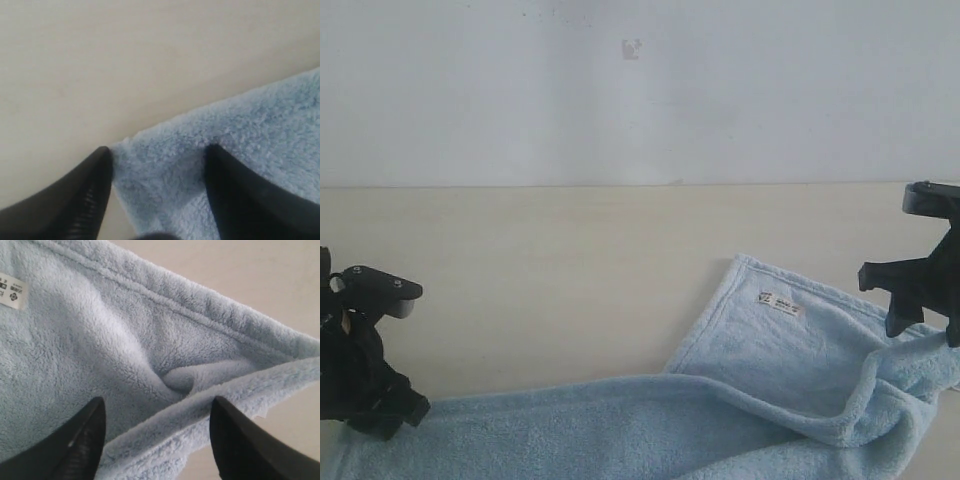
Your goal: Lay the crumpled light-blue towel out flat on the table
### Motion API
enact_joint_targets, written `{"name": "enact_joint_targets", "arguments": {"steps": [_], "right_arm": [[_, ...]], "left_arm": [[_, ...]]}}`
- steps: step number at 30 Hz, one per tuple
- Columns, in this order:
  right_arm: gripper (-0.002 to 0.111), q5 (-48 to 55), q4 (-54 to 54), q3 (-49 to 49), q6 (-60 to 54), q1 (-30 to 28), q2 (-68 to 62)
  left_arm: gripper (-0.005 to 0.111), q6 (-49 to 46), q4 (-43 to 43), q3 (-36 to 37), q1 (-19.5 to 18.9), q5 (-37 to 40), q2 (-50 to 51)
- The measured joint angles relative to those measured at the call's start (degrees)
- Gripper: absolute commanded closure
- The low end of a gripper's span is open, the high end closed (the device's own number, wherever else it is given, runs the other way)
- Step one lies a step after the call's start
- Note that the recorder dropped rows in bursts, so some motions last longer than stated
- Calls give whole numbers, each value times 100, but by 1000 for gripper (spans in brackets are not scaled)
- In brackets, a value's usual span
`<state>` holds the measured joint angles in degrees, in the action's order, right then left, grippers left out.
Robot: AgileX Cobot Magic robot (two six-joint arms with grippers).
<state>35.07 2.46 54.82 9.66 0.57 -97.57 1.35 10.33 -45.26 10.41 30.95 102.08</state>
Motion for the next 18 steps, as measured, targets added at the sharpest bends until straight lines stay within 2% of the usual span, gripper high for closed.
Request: {"name": "enact_joint_targets", "arguments": {"steps": [2,4,5,7,14,18], "right_arm": [[50,0,10,0,0,0,0],[50,0,10,0,0,0,0],[50,0,10,0,0,0,0],[50,0,10,0,0,0,0],[50,71,10,13,-61,0,0],[50,309,-100,177,-188,0,70]], "left_arm": [[56,-10,0,-47,0,72,23],[72,-10,-12,-60,0,82,34],[89,-22,-25,-60,0,82,34],[102,-58,-25,-60,0,82,59],[103,-135,8,-97,-7,108,58],[103,-135,-162,-305,-7,384,18]]}}
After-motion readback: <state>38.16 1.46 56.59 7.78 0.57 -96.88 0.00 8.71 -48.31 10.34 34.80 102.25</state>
